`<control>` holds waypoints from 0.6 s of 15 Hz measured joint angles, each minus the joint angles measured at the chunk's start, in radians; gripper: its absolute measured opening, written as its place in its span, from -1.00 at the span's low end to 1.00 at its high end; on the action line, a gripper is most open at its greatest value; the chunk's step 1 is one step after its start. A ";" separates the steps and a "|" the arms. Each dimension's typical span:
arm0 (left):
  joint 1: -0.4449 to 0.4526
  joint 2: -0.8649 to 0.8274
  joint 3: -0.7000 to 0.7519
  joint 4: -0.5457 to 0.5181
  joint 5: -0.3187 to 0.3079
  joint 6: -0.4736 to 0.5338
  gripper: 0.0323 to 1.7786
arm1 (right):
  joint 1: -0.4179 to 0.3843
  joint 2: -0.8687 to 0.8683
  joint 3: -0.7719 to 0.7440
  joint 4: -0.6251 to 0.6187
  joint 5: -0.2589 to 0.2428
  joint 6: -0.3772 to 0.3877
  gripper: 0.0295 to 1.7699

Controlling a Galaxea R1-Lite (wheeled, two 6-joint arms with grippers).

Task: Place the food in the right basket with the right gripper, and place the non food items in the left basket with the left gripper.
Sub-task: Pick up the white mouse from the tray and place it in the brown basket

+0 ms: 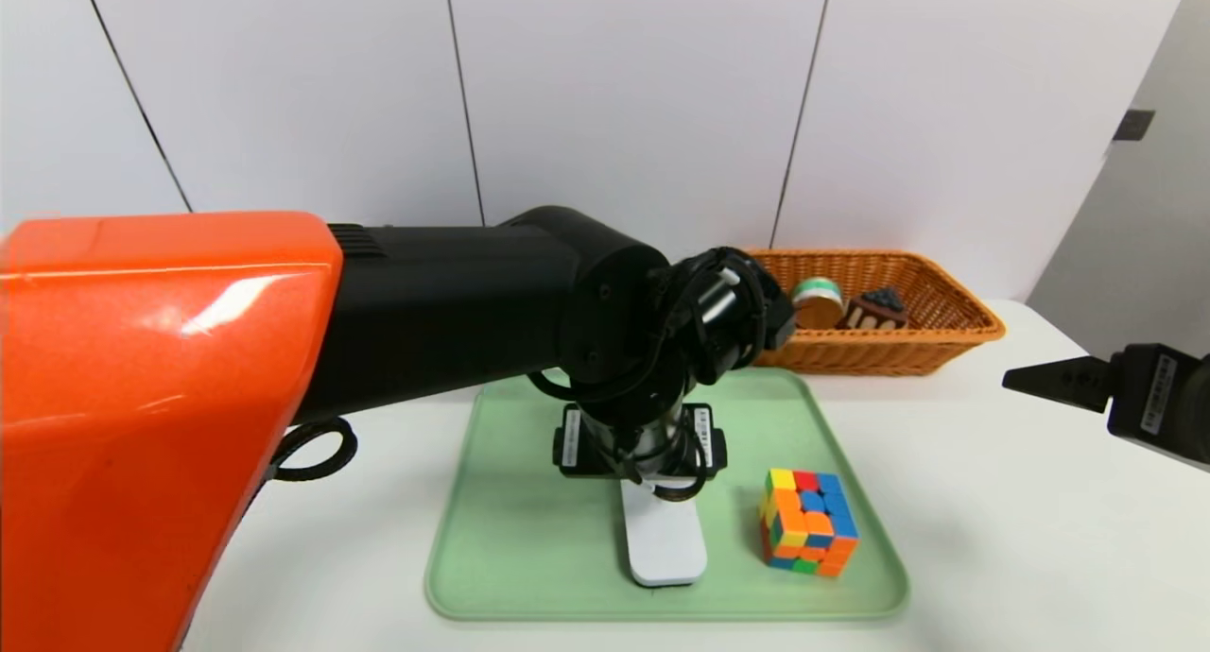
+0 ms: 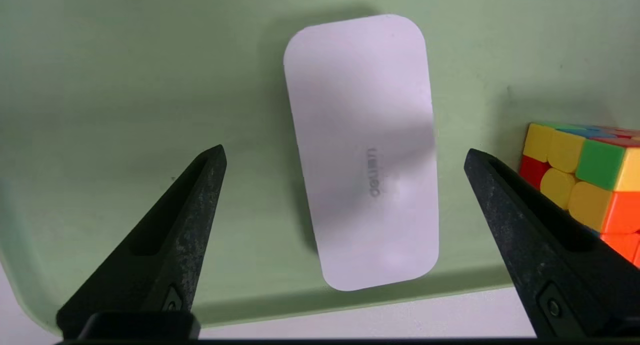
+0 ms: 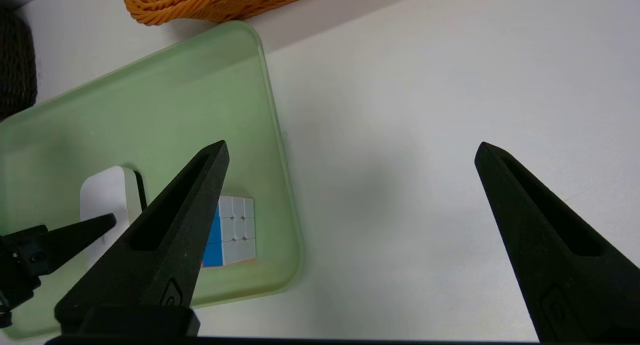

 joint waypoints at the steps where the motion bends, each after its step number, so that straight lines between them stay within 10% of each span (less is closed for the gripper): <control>1: -0.005 0.004 0.000 0.000 0.000 -0.001 0.90 | 0.000 -0.001 0.000 0.000 0.000 0.000 0.92; 9: -0.013 0.065 0.000 -0.015 0.000 -0.006 0.90 | 0.000 -0.003 0.000 -0.001 0.001 0.000 0.92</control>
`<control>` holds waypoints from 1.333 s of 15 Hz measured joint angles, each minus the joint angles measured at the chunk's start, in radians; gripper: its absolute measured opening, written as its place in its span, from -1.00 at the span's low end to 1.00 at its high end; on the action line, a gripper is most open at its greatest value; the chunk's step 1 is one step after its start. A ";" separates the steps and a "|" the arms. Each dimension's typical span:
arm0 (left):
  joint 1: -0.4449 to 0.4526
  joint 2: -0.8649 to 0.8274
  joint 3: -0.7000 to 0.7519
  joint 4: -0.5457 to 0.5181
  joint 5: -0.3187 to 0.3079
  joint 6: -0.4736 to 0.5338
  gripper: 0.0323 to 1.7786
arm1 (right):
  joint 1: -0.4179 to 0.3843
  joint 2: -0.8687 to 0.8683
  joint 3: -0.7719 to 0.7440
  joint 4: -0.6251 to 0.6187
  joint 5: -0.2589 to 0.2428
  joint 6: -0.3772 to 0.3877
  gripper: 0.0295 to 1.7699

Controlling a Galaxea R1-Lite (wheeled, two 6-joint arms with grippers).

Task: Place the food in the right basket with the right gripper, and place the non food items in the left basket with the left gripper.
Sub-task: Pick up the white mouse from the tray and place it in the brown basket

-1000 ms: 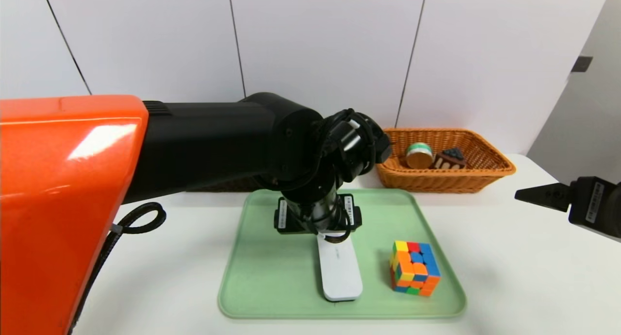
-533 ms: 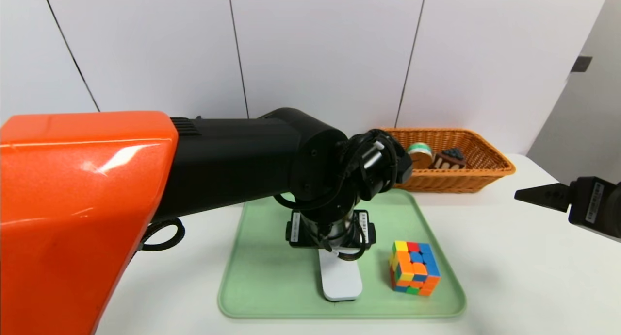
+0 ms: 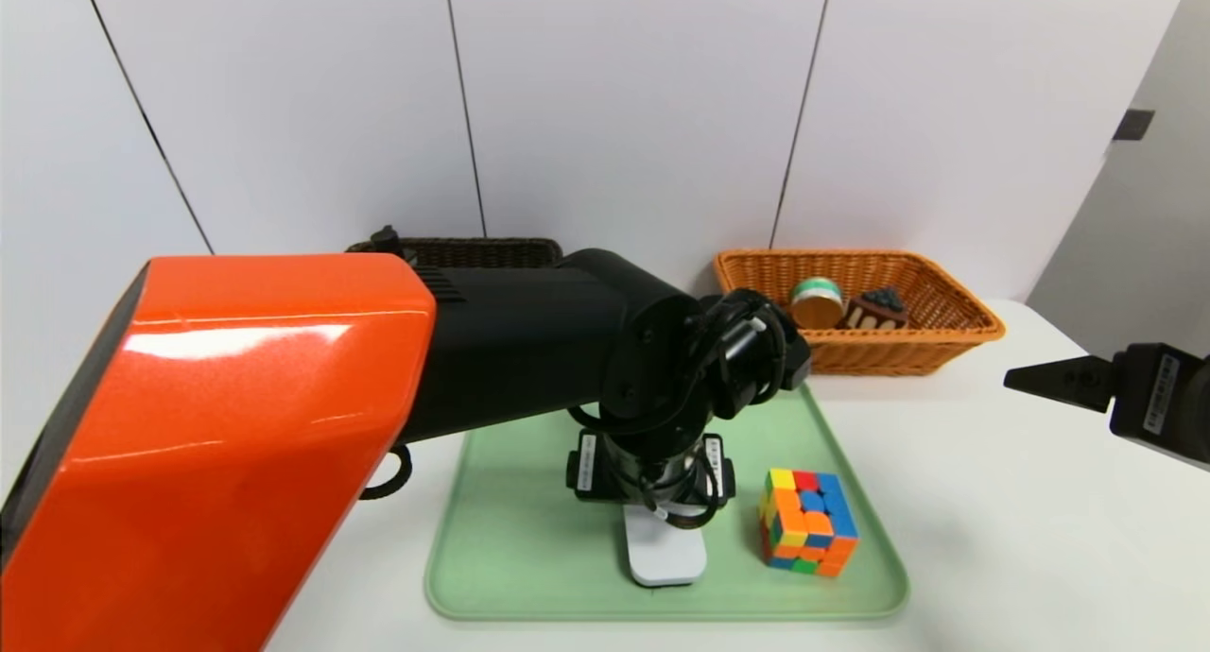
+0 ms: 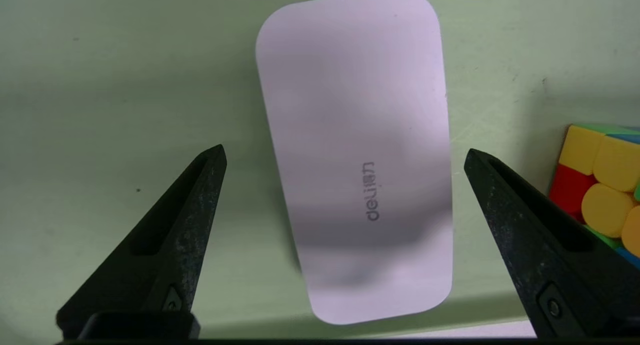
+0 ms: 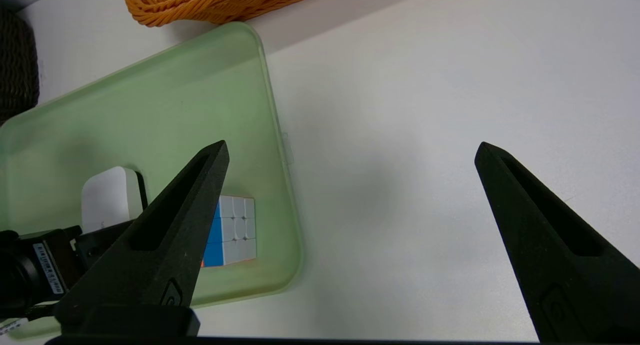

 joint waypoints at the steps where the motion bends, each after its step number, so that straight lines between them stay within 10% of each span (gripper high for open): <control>1: -0.001 0.006 0.000 -0.016 0.000 0.000 0.90 | 0.000 0.000 0.000 0.000 0.000 0.000 0.92; 4: 0.000 0.018 0.000 -0.023 0.000 0.000 0.86 | 0.000 0.001 0.000 0.001 0.003 0.000 0.92; 8: 0.001 0.029 0.000 -0.026 0.001 -0.001 0.16 | 0.000 0.001 0.000 0.001 0.003 0.000 0.92; 20: 0.013 -0.177 0.000 -0.101 0.009 0.099 0.11 | 0.000 0.002 0.006 0.001 0.023 -0.001 0.92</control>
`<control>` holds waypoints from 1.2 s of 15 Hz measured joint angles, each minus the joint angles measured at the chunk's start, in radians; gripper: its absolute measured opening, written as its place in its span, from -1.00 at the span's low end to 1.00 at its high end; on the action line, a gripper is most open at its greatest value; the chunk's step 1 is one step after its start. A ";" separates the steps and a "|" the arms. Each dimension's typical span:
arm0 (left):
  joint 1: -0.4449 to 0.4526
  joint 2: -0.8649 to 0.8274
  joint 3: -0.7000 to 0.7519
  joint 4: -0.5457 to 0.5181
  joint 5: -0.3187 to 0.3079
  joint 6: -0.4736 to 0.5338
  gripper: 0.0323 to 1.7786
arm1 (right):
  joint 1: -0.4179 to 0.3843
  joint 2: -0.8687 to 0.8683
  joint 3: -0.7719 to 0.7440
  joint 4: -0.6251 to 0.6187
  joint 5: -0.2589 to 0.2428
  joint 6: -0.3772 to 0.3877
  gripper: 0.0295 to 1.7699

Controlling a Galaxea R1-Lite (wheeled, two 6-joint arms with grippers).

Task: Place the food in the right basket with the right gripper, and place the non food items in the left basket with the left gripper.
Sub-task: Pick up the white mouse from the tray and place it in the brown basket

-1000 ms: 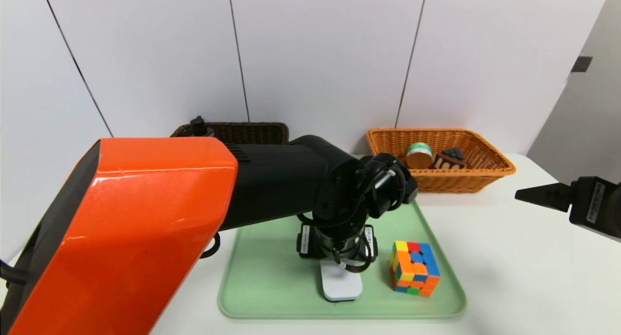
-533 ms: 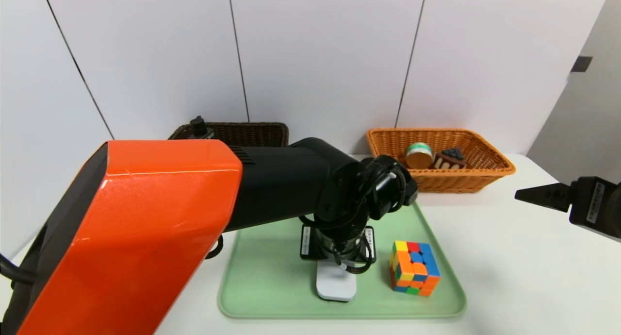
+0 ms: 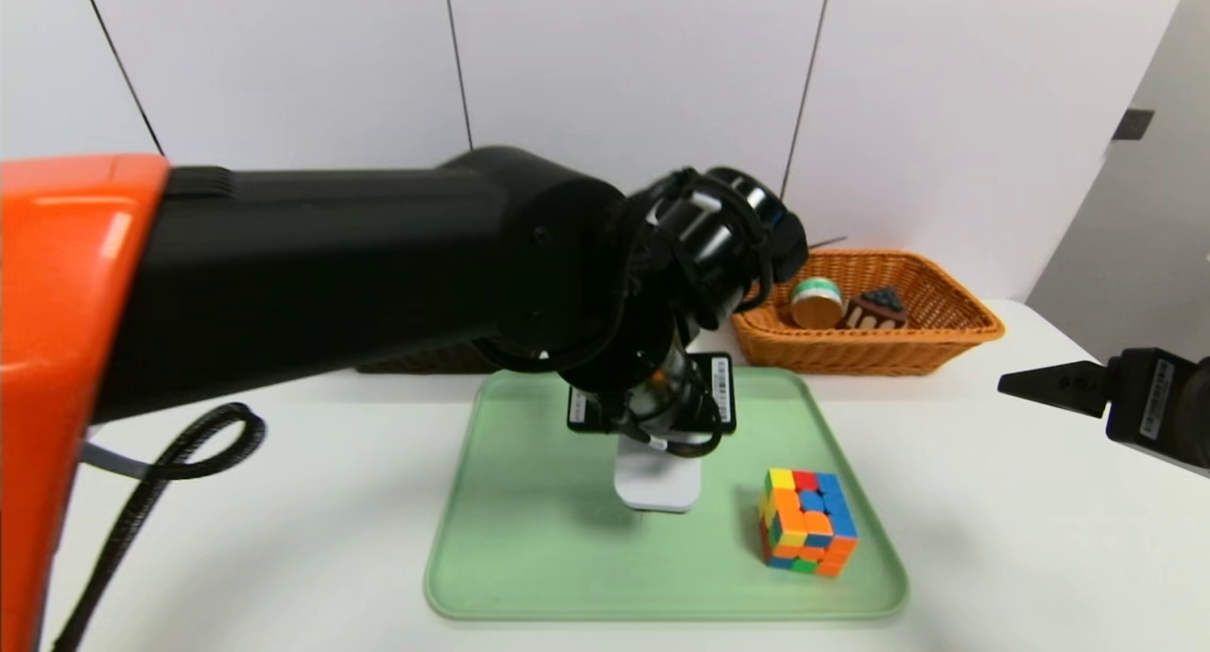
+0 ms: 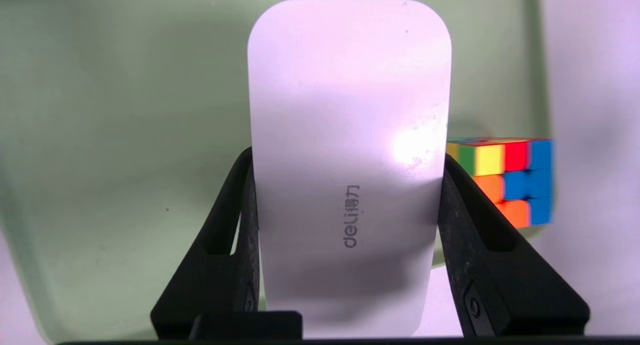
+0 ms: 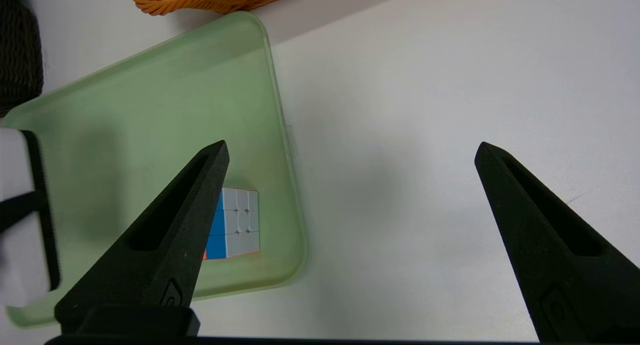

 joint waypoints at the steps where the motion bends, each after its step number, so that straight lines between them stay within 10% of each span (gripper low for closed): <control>1: 0.014 -0.037 0.000 -0.021 0.000 0.023 0.11 | 0.000 0.000 0.000 0.000 0.000 0.000 0.92; 8: 0.304 -0.194 0.000 -0.267 0.000 0.330 0.10 | 0.000 0.000 0.004 -0.001 -0.003 -0.009 0.92; 18: 0.536 -0.015 0.000 -0.398 -0.025 0.408 0.10 | -0.016 0.000 0.005 -0.001 -0.002 -0.008 0.92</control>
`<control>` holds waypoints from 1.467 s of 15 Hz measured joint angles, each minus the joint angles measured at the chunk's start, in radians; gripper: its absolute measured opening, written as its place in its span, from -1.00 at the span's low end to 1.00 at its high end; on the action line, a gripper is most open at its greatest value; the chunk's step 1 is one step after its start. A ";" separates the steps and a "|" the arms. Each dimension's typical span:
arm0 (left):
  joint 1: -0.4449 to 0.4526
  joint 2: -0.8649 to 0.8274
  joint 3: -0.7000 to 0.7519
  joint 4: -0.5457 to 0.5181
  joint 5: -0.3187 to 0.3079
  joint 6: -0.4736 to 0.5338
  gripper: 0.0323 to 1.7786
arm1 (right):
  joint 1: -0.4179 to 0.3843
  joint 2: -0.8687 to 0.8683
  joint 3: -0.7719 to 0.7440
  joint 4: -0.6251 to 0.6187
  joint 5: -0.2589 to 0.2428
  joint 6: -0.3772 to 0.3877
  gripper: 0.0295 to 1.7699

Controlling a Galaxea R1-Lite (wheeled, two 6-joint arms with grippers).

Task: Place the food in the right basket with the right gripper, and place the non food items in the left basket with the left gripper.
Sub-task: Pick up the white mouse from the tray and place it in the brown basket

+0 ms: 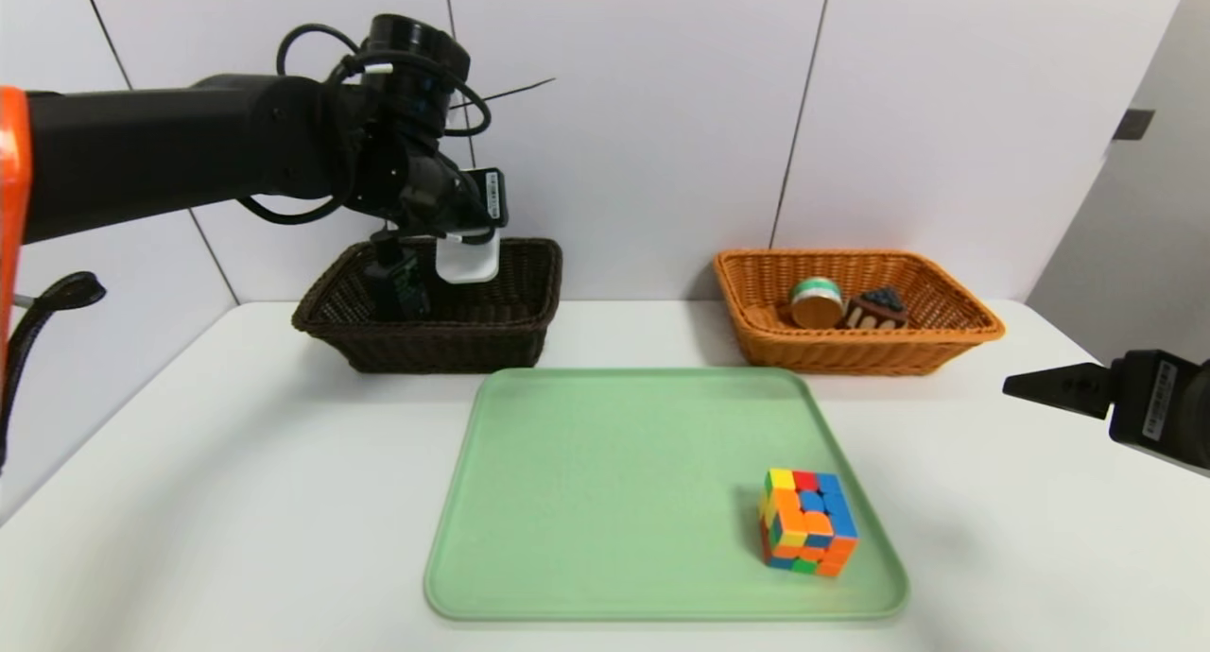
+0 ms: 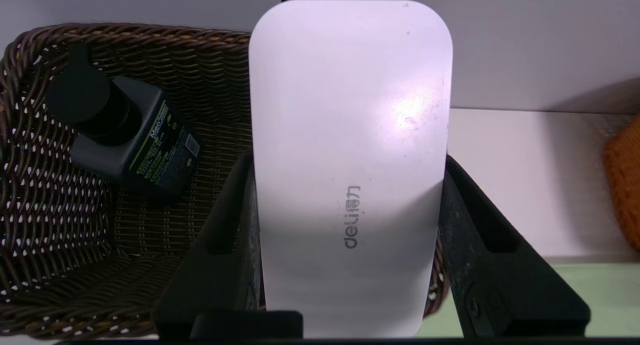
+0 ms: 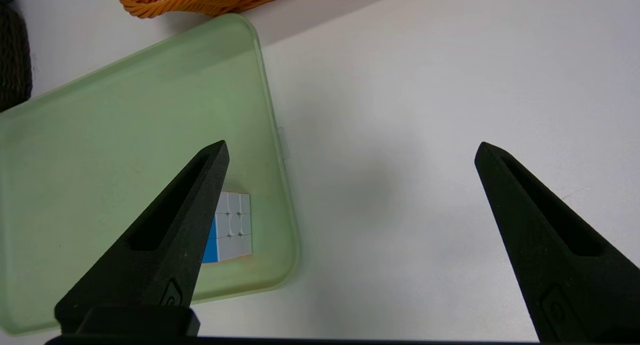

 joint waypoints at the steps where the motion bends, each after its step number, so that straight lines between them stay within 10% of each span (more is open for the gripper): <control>1: 0.016 0.025 0.000 -0.019 -0.009 0.000 0.10 | -0.003 0.000 0.001 0.001 0.001 0.000 0.92; 22: 0.129 0.251 0.000 -0.132 -0.030 0.004 0.18 | -0.006 -0.005 0.001 0.001 -0.003 0.006 0.92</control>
